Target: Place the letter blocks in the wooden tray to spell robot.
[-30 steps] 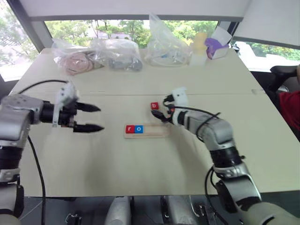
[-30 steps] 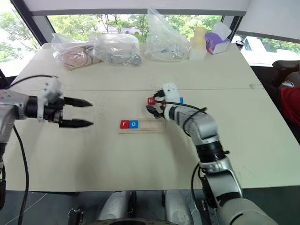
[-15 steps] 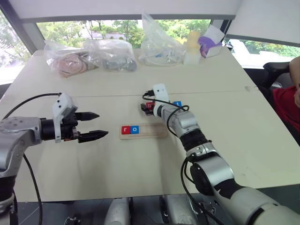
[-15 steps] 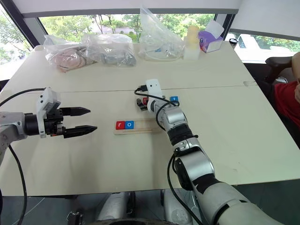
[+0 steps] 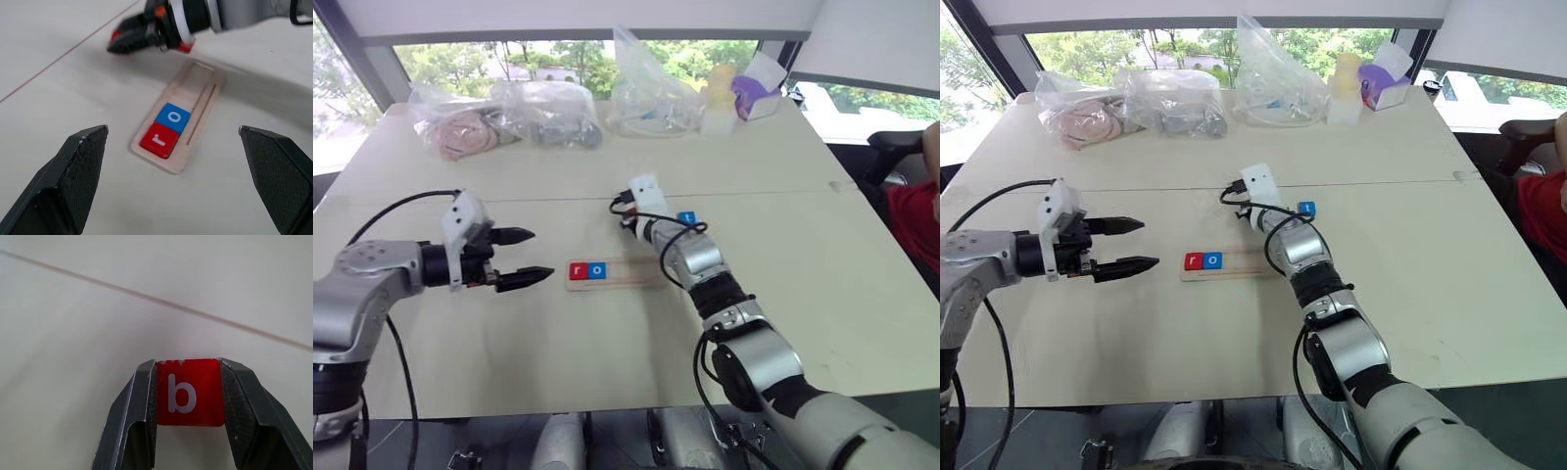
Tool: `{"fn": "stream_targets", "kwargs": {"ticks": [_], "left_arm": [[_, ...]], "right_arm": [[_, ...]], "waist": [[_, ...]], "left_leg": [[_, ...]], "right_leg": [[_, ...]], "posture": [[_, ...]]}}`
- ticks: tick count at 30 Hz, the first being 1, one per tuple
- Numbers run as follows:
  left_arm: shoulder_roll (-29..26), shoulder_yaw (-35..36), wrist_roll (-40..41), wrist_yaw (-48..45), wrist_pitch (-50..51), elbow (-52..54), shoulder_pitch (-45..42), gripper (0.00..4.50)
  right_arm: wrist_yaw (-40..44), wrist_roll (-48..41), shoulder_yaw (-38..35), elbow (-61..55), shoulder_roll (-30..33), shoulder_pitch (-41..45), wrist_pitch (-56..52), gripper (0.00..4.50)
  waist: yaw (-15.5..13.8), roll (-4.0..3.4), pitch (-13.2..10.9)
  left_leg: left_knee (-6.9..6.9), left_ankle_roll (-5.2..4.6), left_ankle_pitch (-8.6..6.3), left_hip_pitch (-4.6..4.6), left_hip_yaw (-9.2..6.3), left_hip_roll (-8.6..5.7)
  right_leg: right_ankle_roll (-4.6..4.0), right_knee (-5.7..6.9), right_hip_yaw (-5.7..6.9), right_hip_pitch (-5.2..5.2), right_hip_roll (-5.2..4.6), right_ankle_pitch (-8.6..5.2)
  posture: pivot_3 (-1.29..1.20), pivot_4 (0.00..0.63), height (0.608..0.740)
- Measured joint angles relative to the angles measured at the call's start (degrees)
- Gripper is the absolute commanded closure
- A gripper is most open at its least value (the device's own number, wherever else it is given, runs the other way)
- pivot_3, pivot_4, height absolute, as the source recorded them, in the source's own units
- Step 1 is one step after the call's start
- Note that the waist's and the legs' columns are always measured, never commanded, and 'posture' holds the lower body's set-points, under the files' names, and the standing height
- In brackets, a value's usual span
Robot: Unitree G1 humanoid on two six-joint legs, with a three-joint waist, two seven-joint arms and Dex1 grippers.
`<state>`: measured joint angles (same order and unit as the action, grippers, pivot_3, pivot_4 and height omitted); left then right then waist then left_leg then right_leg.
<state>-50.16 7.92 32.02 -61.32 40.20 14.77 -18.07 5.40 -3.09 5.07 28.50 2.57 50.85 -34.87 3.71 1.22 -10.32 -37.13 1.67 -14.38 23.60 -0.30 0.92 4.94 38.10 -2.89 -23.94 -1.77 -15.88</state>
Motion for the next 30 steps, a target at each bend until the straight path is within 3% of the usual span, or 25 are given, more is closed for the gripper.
{"fn": "stream_targets", "kwargs": {"ticks": [5, 9, 15, 23, 29, 30], "left_arm": [[3.5, -3.8, 2.4, 0.1, 1.2, 3.8, -2.7, 0.00], [6.5, -7.9, 3.8, 0.3, 2.1, 6.5, -4.8, 0.00], [7.4, -12.2, 2.5, -1.3, 0.4, 5.3, -7.4, 0.00], [7.4, -15.0, -0.2, -4.9, -2.4, -2.1, -10.6, 0.00], [7.3, -15.5, -0.7, -5.8, -3.0, -2.7, -10.7, 0.00], [7.3, -15.5, -0.7, -5.8, -3.0, -2.7, -10.7, 0.00]], "right_arm": [[0.6, -0.4, -4.9, -33.6, 9.8, -12.5, -14.7, 3.30], [-0.7, -0.9, -8.8, -51.7, 9.3, -28.0, -30.1, 3.30], [-4.5, -1.7, -16.1, -63.9, -1.5, -34.7, -42.4, 3.30], [-8.5, -0.9, -17.3, -63.2, -6.5, -37.2, -40.5, 3.30], [-9.6, -0.5, -16.2, -61.9, -6.6, -37.5, -37.6, 0.36], [-9.6, -0.4, -15.9, -62.0, -6.1, -37.7, -37.3, 0.08]], "waist": [[-1.4, 0.07, 0.1], [-1.1, 0.07, 0.1], [-0.4, 0.03, 0.0], [-0.6, 0.04, 0.0], [-0.9, 0.04, 0.0], [-1.0, 0.04, 0.0]], "left_leg": [[-0.01, -0.01, 0.00, 0.45, -0.08, -0.01], [-0.05, -0.01, 0.00, 0.46, 0.00, 0.02], [-0.04, -0.02, 0.09, -0.03, 0.01, 0.03], [0.02, -0.02, 0.08, -0.09, 0.07, 0.03], [0.01, -0.02, 0.09, -0.09, 0.07, 0.03], [0.01, -0.02, 0.08, -0.09, 0.07, 0.03]], "right_leg": [[0.00, -0.06, 0.00, -0.36, -0.02, -0.01], [0.01, 0.02, -0.04, -0.44, 0.12, -0.01], [-0.12, 0.15, -0.14, -0.18, 0.50, 0.04], [-0.10, 0.02, -0.13, -0.06, 0.38, 0.03], [-0.09, 0.02, -0.13, -0.05, 0.33, 0.03], [-0.08, 0.02, -0.13, -0.05, 0.33, 0.03]], "posture": [[0.00, 0.150, 0.735], [0.00, 0.150, 0.735], [0.00, 0.150, 0.735], [0.00, 0.150, 0.735], [0.00, 0.150, 0.735], [0.00, 0.150, 0.735]]}}
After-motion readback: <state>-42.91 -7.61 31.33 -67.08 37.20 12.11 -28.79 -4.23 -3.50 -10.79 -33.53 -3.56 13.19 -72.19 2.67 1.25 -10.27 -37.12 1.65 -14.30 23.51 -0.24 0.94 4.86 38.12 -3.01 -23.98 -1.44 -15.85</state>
